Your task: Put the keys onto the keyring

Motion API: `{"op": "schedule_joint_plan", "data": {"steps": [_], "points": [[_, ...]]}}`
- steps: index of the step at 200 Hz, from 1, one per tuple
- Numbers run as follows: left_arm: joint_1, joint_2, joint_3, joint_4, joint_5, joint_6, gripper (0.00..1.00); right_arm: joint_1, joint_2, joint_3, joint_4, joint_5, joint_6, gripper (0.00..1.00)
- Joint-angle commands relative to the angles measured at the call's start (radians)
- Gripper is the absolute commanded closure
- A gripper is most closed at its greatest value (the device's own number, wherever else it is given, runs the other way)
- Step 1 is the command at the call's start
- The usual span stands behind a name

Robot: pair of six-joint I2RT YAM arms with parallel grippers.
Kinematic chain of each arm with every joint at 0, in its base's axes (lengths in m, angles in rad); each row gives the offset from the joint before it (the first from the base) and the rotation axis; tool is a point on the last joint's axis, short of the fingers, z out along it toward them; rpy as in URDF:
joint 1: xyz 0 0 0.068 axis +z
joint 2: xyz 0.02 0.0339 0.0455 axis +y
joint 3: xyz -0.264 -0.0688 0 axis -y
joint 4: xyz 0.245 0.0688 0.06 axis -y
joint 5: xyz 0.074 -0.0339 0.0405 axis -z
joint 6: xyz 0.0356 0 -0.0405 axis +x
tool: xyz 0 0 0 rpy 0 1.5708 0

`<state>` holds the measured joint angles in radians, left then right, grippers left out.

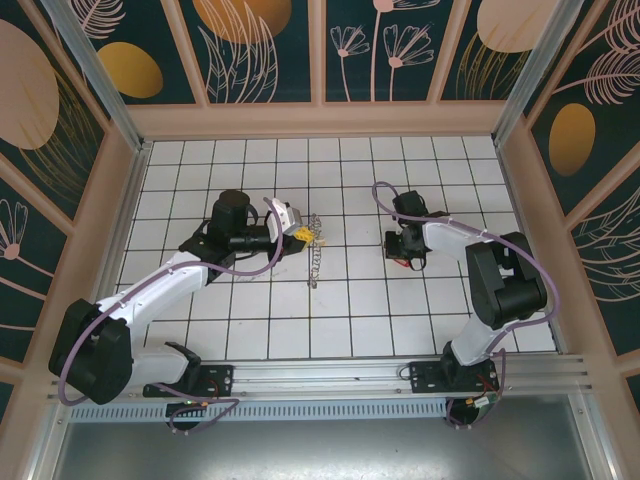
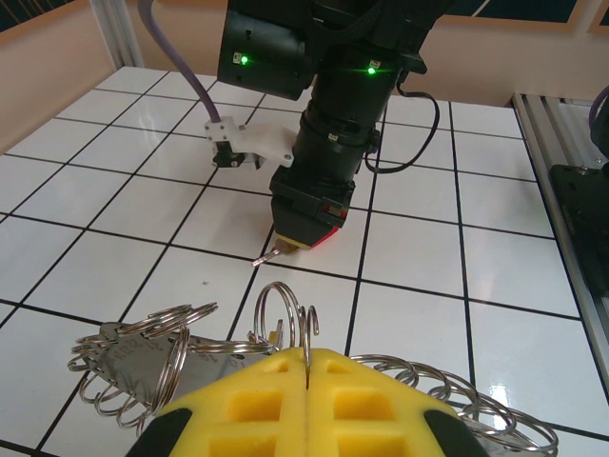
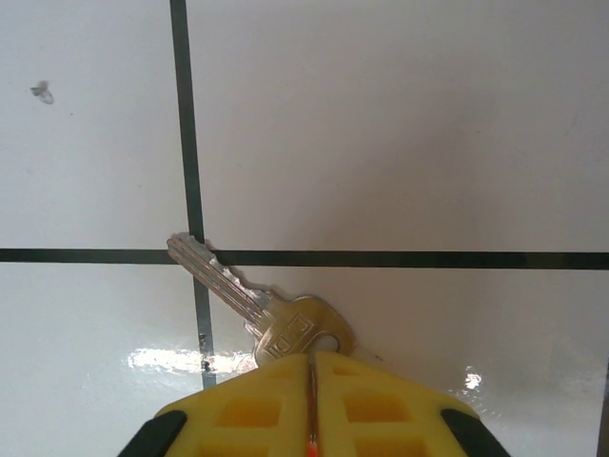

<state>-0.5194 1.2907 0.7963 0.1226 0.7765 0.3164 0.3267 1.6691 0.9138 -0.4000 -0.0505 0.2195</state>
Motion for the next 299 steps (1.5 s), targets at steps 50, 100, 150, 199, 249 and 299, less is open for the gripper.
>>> {"op": "schedule_joint_plan", "data": {"steps": [50, 100, 150, 199, 249, 299], "points": [[-0.001, 0.000, 0.014, 0.008, 0.015, 0.016, 1.00, -0.005, -0.029, 0.017, -0.021, 0.015, 0.011, 0.86], [-0.002, 0.002, 0.014, 0.009, 0.016, 0.014, 1.00, -0.006, -0.059, 0.006, 0.002, 0.014, 0.016, 0.86], [-0.002, 0.003, 0.012, 0.008, 0.015, 0.013, 1.00, -0.006, -0.031, 0.006, -0.012, 0.011, 0.016, 0.85], [-0.002, 0.004, 0.012, 0.008, 0.016, 0.013, 1.00, -0.006, -0.010, 0.010, -0.023, 0.011, 0.014, 0.85], [-0.001, 0.003, 0.012, 0.007, 0.016, 0.014, 1.00, -0.004, 0.003, 0.013, -0.022, 0.009, 0.015, 0.85], [-0.002, 0.005, 0.014, 0.005, 0.017, 0.013, 1.00, -0.004, -0.021, 0.013, -0.023, 0.018, 0.014, 0.88]]}}
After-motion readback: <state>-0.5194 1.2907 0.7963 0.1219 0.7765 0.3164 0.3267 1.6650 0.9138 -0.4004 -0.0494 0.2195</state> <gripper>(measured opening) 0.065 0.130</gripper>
